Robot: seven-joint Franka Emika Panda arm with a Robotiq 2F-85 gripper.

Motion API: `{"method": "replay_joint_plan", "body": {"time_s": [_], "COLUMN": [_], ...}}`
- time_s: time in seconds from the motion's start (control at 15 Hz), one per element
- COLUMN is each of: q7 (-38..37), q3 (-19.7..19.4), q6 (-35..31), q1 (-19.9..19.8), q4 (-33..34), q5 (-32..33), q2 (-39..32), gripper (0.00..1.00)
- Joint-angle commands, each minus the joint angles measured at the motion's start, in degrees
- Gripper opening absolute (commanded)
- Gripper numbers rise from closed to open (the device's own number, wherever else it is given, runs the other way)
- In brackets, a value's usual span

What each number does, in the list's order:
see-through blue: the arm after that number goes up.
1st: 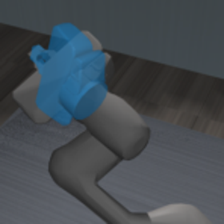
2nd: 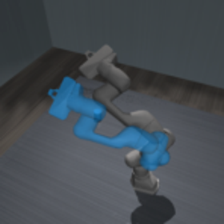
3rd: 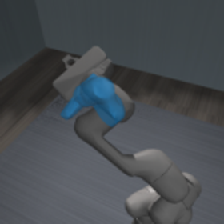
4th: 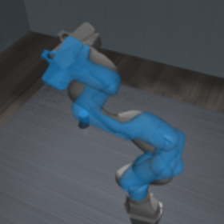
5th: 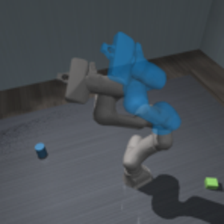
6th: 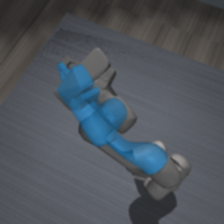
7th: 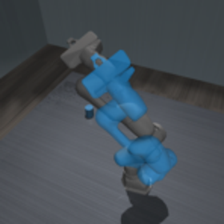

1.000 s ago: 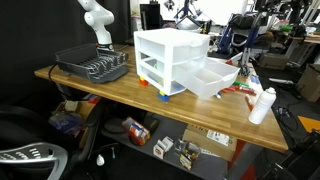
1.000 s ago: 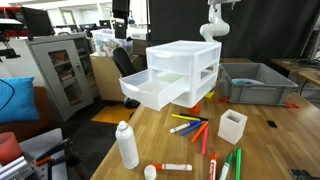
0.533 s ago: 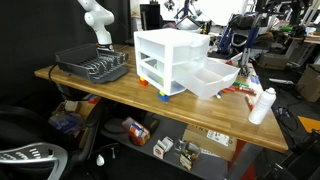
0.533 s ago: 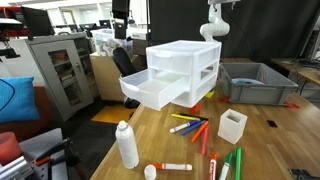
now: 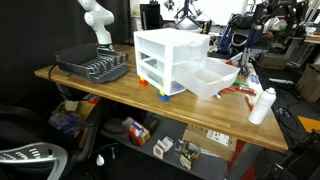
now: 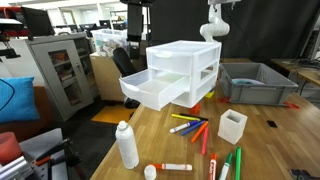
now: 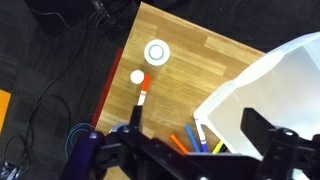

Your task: Put the orange marker inside the white box on the right

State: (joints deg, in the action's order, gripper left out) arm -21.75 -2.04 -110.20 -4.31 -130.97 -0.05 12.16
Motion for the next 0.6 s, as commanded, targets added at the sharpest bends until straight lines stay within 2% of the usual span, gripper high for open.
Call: {"method": "replay_joint_plan", "body": {"time_s": [0.0,0.33,0.4,0.47,0.53], "q7": [2.6,6.5,8.3,13.8,8.0], "q3": [-1.8,-4.9,-5.4,-6.1,-5.4], "q6": [-7.0,-13.5,-13.8,-13.4,-12.4], "q1": [-1.1,-2.3,-2.6,-2.8,-2.5], "q4": [-3.0,-5.7,-5.6,-5.6,-5.5], "q5": [-2.7,-5.2,-6.1,-8.7,-5.2], "q2": [-3.0,-8.8,-10.2,-11.5,-10.2], "gripper": [1.00,1.00,1.00,1.00,1.00]}}
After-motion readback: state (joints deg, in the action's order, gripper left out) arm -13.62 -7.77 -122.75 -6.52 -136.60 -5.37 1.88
